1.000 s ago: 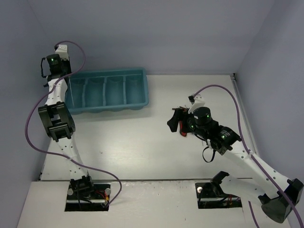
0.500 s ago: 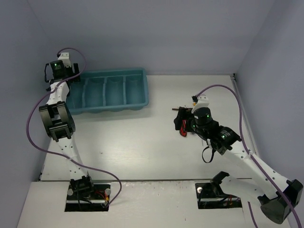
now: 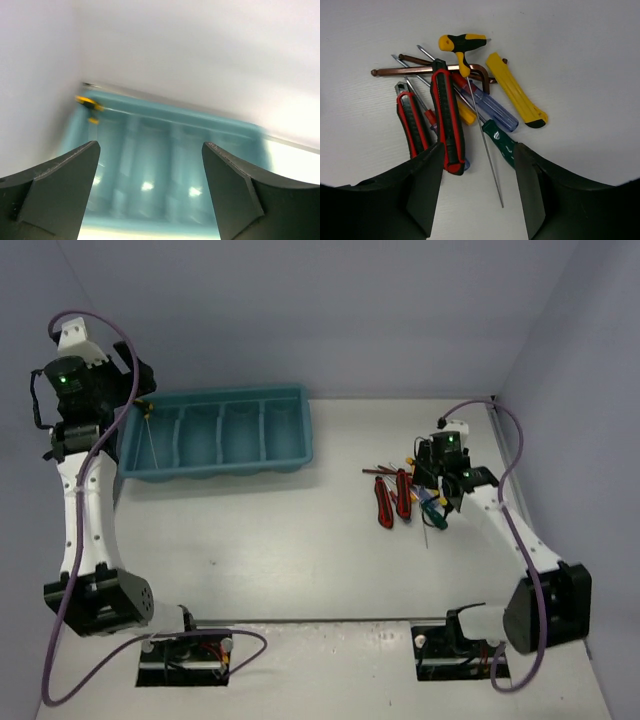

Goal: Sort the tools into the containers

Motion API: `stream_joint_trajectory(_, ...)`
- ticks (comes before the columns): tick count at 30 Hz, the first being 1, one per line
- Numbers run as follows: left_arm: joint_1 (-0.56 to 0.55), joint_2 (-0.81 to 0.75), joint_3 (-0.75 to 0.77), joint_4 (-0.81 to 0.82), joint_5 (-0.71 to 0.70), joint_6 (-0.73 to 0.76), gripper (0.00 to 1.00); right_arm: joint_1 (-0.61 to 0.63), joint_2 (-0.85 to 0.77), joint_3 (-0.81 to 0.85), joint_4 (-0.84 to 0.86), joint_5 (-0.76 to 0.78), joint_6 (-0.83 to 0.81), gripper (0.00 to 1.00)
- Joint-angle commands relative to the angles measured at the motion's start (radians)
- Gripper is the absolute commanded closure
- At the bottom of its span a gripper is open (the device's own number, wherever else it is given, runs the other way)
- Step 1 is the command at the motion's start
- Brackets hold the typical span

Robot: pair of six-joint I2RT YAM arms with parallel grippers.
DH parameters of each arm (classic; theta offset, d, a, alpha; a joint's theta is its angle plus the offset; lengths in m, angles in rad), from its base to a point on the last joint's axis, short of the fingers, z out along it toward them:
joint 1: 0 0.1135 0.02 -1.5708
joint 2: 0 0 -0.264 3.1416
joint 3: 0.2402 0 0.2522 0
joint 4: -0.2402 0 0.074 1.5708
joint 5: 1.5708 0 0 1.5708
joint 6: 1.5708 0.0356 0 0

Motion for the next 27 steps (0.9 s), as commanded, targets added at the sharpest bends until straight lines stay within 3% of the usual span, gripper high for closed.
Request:
stream_joint_trajectory(1, -0.157, -0.162, -0.155, -0.143, 0.037, -0.118, 0.19, -0.034, 0.119, 0.093, 0.036, -0.043, -0.011, 0.50)
stream_joint_trajectory(7, -0.398, -0.400, -0.418, -0.193, 0.018, -0.153, 0.19, -0.036, 0.284, 0.177, 0.070, -0.035, -0.007, 0.77)
stream_joint_trajectory(15, -0.459, -0.566, -0.590, -0.240, 0.013, -0.202, 0.19, -0.036, 0.399, 0.199, 0.097, -0.037, -0.032, 0.79)
stream_joint_trajectory(27, -0.478, -0.552, -0.587, -0.260, 0.024, -0.180, 0.19, -0.036, 0.487, 0.181, 0.145, -0.015, -0.042, 0.81)
